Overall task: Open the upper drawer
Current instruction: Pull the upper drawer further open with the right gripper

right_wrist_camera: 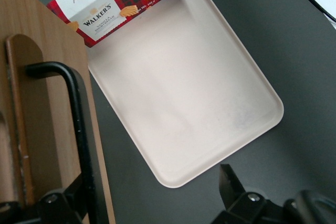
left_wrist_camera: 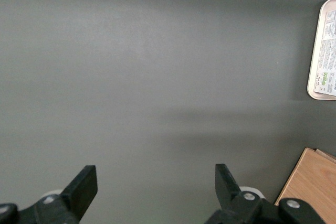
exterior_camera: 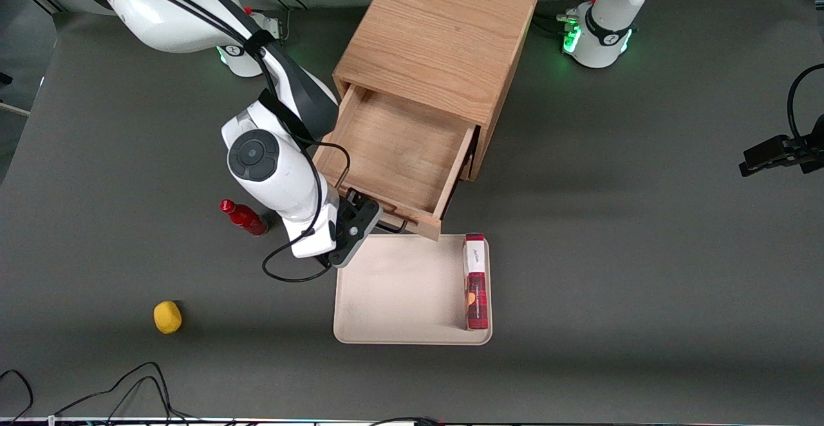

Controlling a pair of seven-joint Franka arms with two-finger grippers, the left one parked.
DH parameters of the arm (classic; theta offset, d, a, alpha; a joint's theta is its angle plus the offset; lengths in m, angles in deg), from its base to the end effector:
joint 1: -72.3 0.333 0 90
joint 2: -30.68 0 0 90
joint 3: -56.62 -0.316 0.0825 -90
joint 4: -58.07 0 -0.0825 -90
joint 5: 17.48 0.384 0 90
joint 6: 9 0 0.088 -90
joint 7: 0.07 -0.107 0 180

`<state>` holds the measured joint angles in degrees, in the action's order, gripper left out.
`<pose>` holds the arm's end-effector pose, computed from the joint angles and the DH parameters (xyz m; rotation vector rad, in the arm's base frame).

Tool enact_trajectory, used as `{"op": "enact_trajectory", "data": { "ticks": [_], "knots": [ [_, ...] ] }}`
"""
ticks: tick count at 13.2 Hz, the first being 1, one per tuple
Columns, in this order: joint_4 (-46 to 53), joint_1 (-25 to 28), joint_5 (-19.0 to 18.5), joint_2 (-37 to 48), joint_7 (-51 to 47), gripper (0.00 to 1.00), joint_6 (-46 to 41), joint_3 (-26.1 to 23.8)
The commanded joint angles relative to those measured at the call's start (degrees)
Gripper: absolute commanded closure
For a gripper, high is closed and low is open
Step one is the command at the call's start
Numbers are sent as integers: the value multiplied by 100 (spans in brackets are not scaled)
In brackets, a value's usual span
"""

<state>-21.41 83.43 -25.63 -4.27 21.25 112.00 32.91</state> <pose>0.6371 0.3576 0.3919 -2.6765 -1.3887 -0.2300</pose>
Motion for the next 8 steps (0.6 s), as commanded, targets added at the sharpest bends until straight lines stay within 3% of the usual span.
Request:
{"op": "enact_trajectory", "data": {
  "ticks": [1, 8],
  "knots": [
    [337, -32, -196, -170, 152, 0, -156, 42],
    [600, 30, -196, -258, 197, 0, -375, 209]
  ]
}}
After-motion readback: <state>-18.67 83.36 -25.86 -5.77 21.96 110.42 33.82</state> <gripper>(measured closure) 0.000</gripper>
